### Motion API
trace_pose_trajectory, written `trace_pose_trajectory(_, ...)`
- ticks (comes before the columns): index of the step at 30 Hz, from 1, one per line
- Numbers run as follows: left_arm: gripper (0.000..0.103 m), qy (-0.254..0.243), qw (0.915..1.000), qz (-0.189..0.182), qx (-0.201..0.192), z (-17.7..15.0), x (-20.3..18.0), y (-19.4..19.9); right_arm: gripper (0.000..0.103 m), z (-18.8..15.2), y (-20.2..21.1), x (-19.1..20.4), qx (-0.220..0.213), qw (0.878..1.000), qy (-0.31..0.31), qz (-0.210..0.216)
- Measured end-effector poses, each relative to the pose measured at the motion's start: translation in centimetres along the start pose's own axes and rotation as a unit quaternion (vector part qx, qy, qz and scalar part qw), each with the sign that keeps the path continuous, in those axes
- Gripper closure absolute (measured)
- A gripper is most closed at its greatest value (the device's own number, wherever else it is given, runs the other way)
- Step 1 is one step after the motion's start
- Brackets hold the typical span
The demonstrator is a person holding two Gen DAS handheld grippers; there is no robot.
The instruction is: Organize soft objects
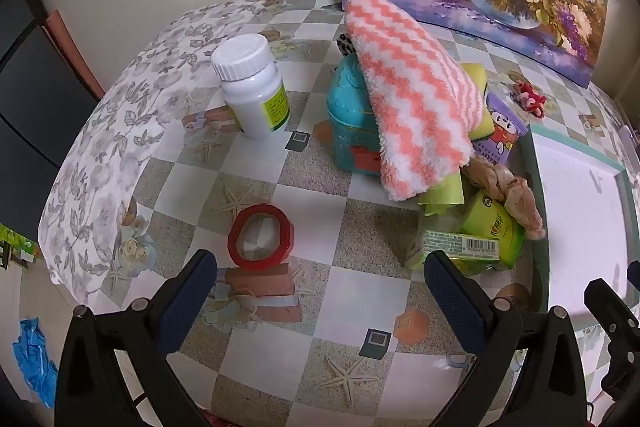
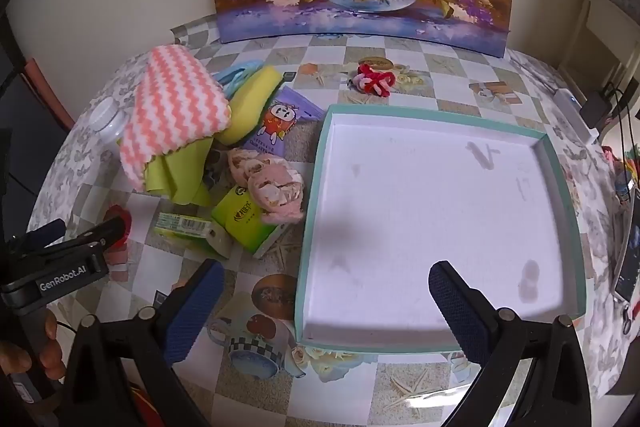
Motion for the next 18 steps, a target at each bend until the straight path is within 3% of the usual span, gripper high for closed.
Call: trace_pose_trajectory(18,0.0,0.003,1.0,-0.002,-0.002,0.03,0.13,0.2,0.0,-0.03,-0.31,0.17,0.004,1.0,0.005,-0.005)
Point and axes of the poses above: each gripper's, at about its wrist camera, not at the fingertips, and y roughly against the way its jaws point, x to its left, z to its top, the point moved 3 cm from there along -y, roughly the way its jaws point, and after that the axes turned 2 degrees about -z, right-handed, at the moved point
